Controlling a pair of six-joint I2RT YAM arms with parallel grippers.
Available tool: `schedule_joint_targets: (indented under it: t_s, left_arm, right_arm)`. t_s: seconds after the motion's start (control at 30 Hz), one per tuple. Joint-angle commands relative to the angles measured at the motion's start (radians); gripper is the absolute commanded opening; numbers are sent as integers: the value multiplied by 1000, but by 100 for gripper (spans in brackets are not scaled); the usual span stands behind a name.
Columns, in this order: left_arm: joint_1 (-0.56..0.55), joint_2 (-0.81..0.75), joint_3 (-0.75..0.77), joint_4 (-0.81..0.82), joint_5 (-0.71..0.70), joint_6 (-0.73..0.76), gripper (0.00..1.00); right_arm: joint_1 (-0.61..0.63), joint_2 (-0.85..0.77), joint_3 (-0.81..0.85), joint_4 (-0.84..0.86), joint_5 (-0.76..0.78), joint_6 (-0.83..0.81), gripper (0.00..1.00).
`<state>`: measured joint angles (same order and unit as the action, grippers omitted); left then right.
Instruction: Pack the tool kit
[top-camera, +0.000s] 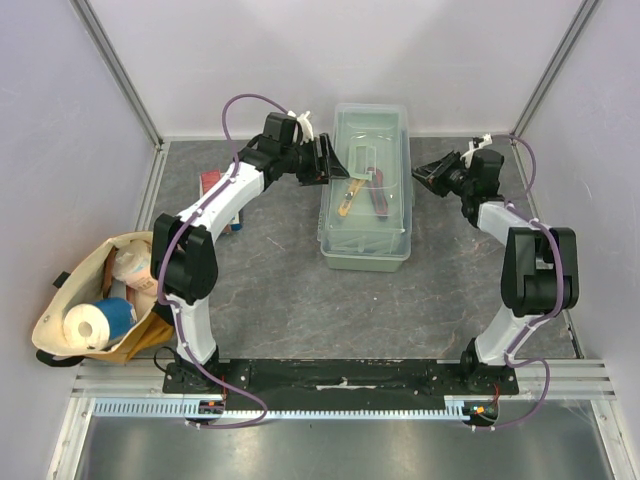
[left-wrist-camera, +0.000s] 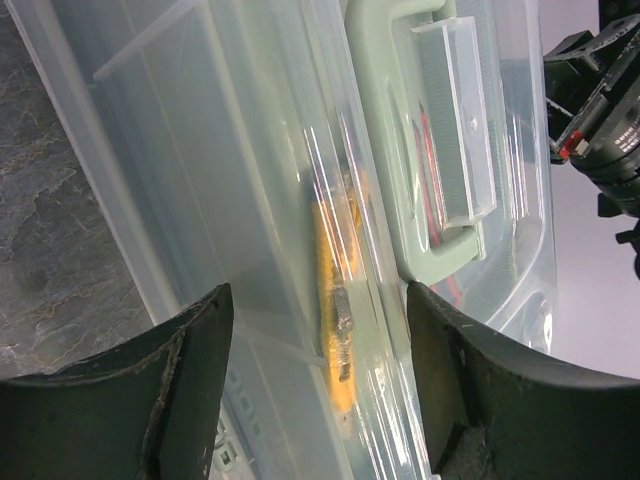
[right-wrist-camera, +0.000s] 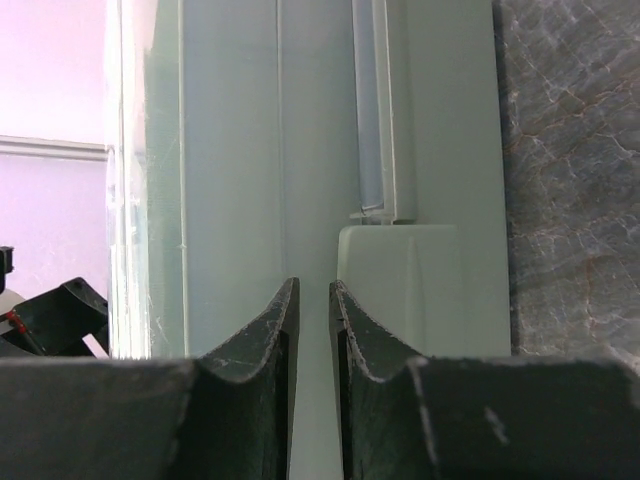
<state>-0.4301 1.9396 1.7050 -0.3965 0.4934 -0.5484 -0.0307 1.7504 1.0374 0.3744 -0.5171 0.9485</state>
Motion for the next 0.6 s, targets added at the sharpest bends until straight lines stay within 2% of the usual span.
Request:
schedule_joint_targets:
  t_s: [0.0,0.3,0.47,0.57]
  left_arm:
    - [-38,64,11,-37,-68,53,72]
    - [-38,90,39,-91,-99,73,72]
    - [-39,104,44,-110,-89,84,72]
    - [-38,113,47,-110,-59,82,72]
  right_arm:
    - [-24,-64,73,-192,18,-105,24]
    - [-69,-72,73,-299,109,-206,21]
    - [-61,-19,64,-316,124,-255,12]
    - [-34,27,84,-333,137,-306,1]
